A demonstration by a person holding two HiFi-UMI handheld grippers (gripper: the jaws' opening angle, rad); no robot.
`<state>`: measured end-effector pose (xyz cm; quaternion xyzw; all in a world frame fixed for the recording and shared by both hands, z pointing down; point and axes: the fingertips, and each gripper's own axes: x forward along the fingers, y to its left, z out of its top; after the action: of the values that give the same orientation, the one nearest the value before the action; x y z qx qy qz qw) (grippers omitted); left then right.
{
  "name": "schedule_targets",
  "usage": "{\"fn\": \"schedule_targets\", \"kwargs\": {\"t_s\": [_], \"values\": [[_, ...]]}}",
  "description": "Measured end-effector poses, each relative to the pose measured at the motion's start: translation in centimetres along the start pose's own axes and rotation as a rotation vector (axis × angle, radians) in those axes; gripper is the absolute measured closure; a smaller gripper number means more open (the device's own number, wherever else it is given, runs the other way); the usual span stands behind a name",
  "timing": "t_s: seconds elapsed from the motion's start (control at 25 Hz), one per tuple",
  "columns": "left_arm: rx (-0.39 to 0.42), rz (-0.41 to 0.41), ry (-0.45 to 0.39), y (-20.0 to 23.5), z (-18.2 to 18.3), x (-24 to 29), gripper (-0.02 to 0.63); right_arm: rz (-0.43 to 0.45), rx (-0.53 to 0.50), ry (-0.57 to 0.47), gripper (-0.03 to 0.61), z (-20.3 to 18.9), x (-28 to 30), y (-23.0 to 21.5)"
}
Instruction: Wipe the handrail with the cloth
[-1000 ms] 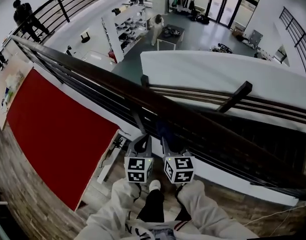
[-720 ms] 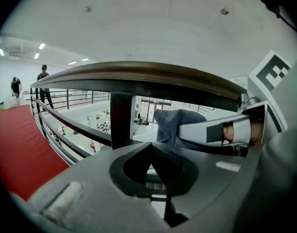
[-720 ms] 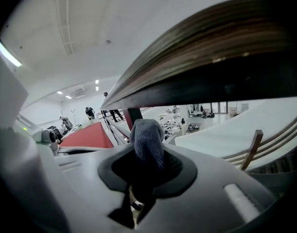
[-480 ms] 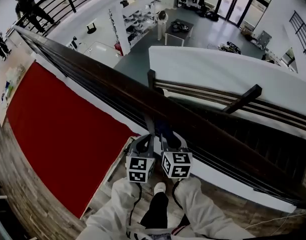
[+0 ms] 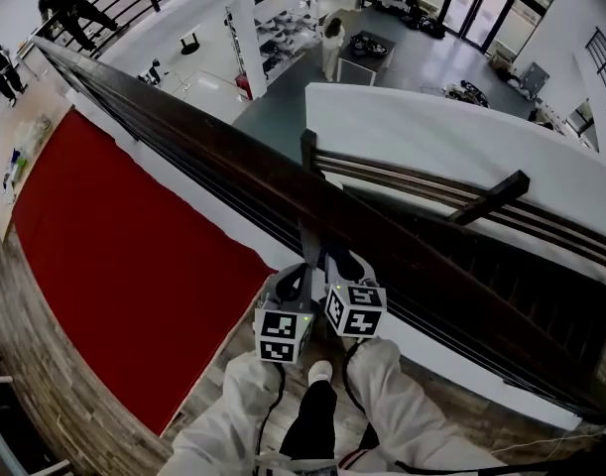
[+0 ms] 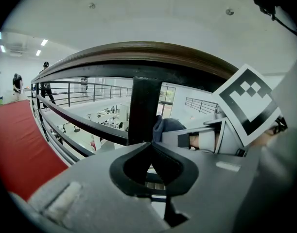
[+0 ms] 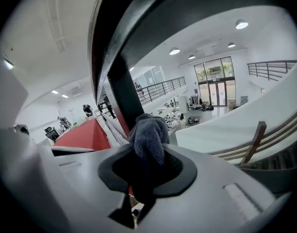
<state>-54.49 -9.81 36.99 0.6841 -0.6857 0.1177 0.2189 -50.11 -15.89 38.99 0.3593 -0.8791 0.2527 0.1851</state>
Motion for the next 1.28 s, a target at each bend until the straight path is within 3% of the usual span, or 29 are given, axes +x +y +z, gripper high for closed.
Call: {"fn": "schedule_targets", "kwargs": {"t_s": [0.6,1.28], "values": [[0.006,-0.058,0.006,-3.5,-0.5,-0.2,0.611,-0.051,-0.005,0.013,0.506,-1.8,-3.1,-2.5],[0.080,-0.214,0.058,-17.1,-2.2,1.0,0.611,-0.178,0.062,-0.017,0.506,-4.1,-13.1,-12.4]]}}
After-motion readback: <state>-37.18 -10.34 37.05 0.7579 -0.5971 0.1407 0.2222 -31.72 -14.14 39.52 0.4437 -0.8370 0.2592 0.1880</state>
